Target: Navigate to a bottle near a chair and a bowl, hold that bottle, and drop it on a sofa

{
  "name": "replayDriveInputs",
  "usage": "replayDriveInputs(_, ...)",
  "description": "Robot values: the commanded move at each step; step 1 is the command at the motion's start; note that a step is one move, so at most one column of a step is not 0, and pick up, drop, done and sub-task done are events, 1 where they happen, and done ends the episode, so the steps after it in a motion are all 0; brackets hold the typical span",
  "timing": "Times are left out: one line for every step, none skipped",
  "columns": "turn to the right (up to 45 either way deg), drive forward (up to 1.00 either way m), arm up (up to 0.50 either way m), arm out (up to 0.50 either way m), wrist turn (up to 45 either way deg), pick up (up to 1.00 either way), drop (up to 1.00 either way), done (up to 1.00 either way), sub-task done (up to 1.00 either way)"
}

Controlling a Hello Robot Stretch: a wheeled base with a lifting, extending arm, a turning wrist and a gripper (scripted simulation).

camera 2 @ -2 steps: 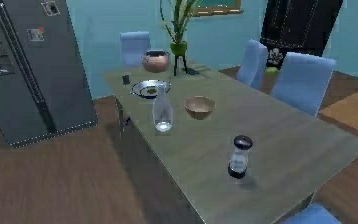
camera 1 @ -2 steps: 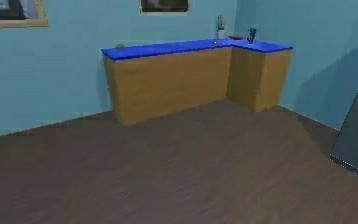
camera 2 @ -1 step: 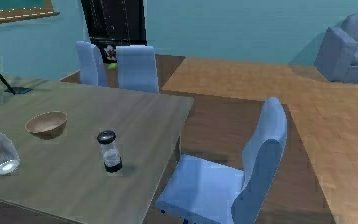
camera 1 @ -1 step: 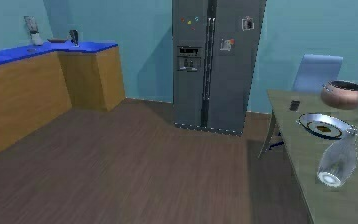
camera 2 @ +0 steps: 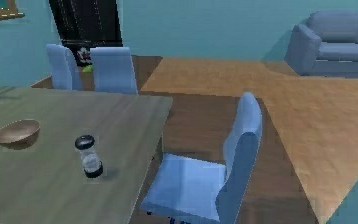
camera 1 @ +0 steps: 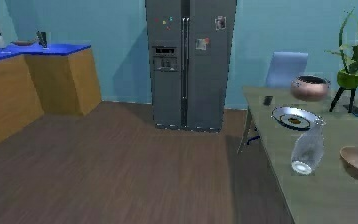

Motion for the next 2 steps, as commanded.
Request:
replayDriveInputs(0.0, 0.70, 0.00, 0.00, 0.0, 0.00, 0.00, 0.00, 0.00)
replayDriveInputs(0.0, 0.00, 0.50, 0.00, 0.0, 0.00, 0.00, 0.00, 0.00)
